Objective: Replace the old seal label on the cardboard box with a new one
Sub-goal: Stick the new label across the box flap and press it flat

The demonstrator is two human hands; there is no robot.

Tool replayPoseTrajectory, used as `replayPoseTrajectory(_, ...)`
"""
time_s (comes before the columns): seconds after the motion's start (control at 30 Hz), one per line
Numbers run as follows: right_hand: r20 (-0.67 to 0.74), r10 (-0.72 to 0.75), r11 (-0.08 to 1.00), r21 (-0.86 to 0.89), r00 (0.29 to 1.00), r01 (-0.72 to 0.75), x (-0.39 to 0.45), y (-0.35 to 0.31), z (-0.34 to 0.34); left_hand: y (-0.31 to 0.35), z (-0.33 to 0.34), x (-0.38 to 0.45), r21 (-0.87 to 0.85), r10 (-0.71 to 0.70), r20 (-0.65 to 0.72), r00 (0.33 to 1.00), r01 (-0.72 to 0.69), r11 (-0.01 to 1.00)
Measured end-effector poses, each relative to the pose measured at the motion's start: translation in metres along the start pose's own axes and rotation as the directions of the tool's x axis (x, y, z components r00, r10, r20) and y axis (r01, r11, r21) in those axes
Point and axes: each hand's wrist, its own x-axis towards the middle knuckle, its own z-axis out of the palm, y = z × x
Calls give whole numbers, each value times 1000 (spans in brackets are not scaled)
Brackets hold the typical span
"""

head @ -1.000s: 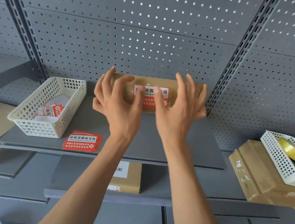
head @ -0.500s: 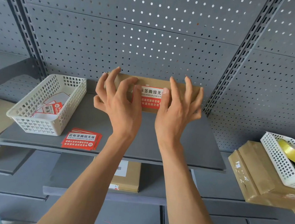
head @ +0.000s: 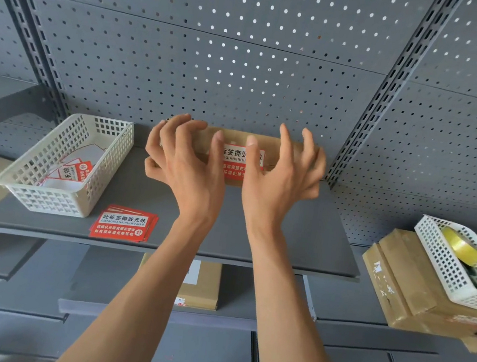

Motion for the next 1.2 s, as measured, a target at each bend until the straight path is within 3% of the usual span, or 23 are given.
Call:
replayPoseTrajectory(0.13,8,-14,997,-71,1000,15,-3,0,7,-1,2,2,30,-6,12,1000,5,1000)
replayPoseTrajectory(0.53,-63,-24,999,32,998,26,7,12,3,-10,-1,2,53,128,46,991,-130,990)
replayPoseTrajectory(0.8,4,-204,979,-12,979,204,7,30,-6,-20,-3,0,114,252,135,958,-268,957)
replayPoseTrajectory(1.0,116,-371,928,2,921,374,5,51,-14,-41,-17,0,109,387,252,887,-423,899)
replayPoseTrajectory(1.2,194,-439,898,71,877,434,6,63,-25,-53,-29,3,74,464,343,817,-516,853)
